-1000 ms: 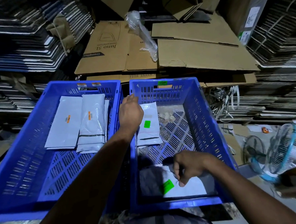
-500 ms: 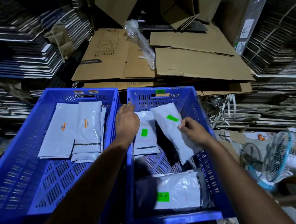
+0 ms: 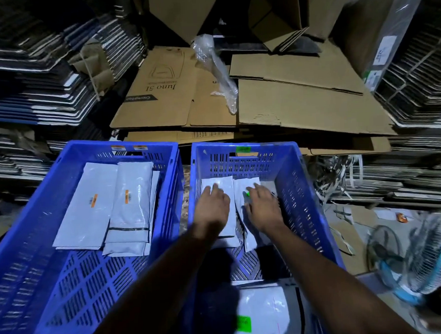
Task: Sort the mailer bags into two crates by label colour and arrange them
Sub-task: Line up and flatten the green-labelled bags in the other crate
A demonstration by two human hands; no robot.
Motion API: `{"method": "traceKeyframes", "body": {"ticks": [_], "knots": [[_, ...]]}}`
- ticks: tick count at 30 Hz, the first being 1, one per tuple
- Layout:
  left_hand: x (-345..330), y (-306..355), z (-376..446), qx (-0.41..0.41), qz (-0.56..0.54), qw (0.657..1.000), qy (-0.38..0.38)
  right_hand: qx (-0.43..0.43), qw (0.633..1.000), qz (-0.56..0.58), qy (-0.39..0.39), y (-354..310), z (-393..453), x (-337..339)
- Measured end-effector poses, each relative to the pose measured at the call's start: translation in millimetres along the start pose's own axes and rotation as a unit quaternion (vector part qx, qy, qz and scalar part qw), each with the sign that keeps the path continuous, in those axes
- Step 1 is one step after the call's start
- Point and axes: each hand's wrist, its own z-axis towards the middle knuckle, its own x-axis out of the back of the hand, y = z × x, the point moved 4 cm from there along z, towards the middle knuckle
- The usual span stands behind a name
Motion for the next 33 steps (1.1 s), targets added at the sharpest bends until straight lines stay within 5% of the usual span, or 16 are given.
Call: {"method": "traceKeyframes", "body": {"ticks": [5,10,15,26,33], "knots": [[-53,15,17,0.125,-0.245,0.959,-0.07,0.059,0.987,-0.056,-0.136,6,11,-40],[-99,15,44,0.214,-0.331,0.916,-0.071,0.036,0.993,0.003,-0.109,9,14,-62],[-125,23,35,0.199,-0.31,0.925,0.095,0.029,0.995,-0.009,-0.09,12,16,-76],[-119,11,56,0.223,-0.385,0.882,0.156,0.018,0.996,0.074,-0.046,14,35,-52],[-132,6,70,0.23,-0.319,0.907,0.147,0.037,0.993,0.042,-0.106,13,51,-68]]}}
